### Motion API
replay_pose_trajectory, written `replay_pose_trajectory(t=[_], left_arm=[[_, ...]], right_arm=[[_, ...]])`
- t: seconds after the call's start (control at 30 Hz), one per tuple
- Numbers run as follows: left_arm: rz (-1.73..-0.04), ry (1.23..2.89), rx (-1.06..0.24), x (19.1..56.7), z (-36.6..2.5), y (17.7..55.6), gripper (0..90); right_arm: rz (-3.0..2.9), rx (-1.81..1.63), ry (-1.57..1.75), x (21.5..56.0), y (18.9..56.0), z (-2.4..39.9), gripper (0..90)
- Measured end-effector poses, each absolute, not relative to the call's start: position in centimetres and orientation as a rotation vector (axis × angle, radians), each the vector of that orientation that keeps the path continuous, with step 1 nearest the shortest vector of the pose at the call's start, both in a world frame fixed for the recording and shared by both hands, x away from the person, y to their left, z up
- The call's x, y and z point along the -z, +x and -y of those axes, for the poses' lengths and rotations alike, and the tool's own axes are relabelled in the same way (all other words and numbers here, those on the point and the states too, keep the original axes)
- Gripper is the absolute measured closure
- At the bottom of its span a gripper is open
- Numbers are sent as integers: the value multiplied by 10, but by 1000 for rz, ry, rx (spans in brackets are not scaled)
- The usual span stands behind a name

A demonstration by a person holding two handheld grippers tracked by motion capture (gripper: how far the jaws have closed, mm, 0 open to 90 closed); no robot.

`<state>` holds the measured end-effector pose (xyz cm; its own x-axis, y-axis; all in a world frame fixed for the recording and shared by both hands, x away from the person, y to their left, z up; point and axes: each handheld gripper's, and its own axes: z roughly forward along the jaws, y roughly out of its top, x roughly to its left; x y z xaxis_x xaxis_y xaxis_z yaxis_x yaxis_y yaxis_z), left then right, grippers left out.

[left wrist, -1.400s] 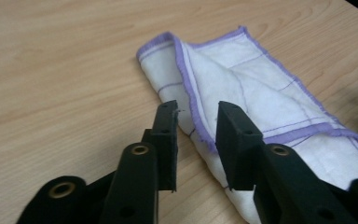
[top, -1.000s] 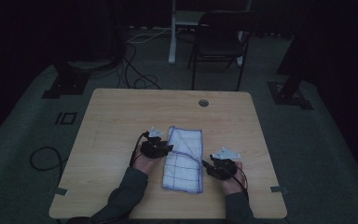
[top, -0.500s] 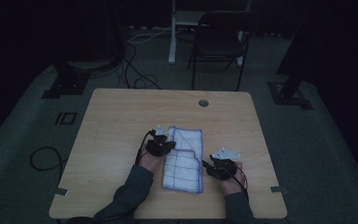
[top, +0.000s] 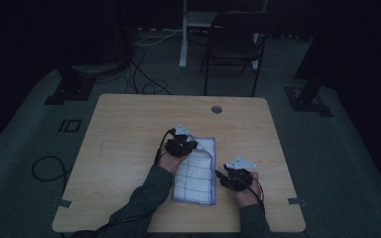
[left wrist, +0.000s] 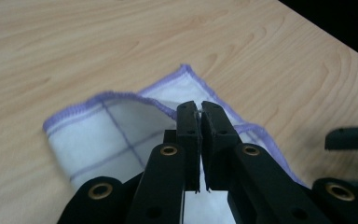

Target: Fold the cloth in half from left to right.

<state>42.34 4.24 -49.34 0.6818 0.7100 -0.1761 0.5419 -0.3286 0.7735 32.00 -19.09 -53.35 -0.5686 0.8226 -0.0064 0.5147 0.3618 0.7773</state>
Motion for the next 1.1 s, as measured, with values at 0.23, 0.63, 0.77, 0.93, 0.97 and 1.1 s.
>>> replay_pose_trajectory(t=[0.23, 0.63, 0.77, 0.93, 0.97, 1.1], left_arm=[[-963, 2003, -243, 488, -29, 435, 868], [-950, 1956, -260, 481, -38, 439, 649], [-970, 1946, -281, 480, -46, 443, 638], [-996, 1936, -304, 479, -56, 446, 626], [-997, 1936, -309, 478, -58, 447, 623], [-1018, 1929, -320, 478, -65, 449, 616]], right_arm=[[-2234, -1059, 1168, 534, 320, 191, 560], [-2230, -1058, 1169, 533, 320, 192, 560], [-2231, -1058, 1169, 534, 320, 193, 559], [-2233, -1057, 1170, 534, 321, 192, 558], [-2231, -1058, 1170, 534, 321, 193, 558], [-2229, -1060, 1174, 534, 321, 193, 558]])
